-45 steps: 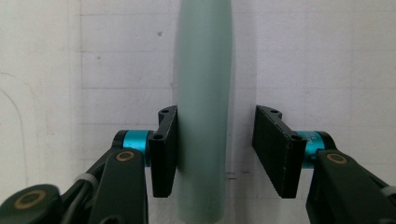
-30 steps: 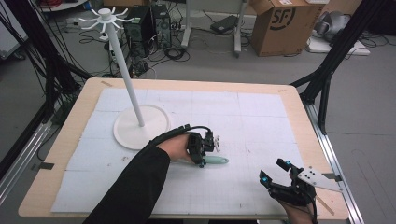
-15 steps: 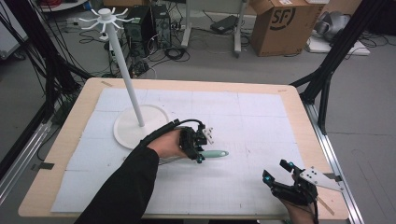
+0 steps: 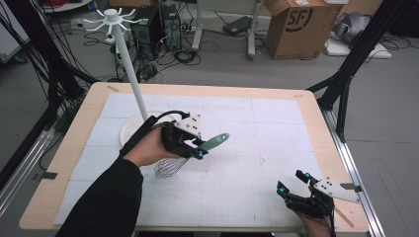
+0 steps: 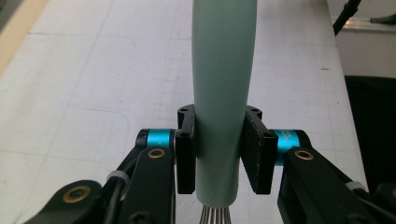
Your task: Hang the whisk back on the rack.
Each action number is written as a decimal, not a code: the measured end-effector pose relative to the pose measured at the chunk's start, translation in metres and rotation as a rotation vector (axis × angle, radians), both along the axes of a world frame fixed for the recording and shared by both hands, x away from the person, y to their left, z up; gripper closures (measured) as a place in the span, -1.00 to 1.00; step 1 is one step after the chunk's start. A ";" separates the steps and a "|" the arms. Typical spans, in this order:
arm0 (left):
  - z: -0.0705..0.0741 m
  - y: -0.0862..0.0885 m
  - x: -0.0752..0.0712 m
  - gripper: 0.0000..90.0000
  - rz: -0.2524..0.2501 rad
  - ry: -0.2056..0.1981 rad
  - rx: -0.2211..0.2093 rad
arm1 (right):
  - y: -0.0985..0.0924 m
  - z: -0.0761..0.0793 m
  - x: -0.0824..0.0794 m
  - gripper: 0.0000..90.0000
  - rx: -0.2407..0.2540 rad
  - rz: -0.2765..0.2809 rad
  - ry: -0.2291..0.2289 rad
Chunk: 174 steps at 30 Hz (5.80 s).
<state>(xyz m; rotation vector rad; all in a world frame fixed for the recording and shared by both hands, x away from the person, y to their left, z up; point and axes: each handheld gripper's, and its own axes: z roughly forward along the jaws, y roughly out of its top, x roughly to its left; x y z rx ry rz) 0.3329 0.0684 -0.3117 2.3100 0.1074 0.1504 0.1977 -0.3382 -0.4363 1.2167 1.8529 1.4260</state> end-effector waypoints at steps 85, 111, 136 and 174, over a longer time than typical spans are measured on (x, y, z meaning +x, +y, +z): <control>0.129 0.236 0.049 0.53 0.501 -0.117 -0.436 | 0.011 0.005 -0.007 -0.66 0.033 0.030 -0.012; 0.109 0.229 0.047 0.40 0.495 -0.139 -0.548 | 0.010 0.009 -0.013 -0.66 0.031 0.027 -0.028; 0.063 0.223 0.000 -0.44 0.487 -0.106 -0.654 | 0.017 0.011 -0.010 -0.66 0.029 0.046 -0.037; -0.030 0.136 -0.087 -0.60 0.365 -0.154 -0.770 | 0.014 0.016 -0.012 -0.66 0.052 0.041 -0.062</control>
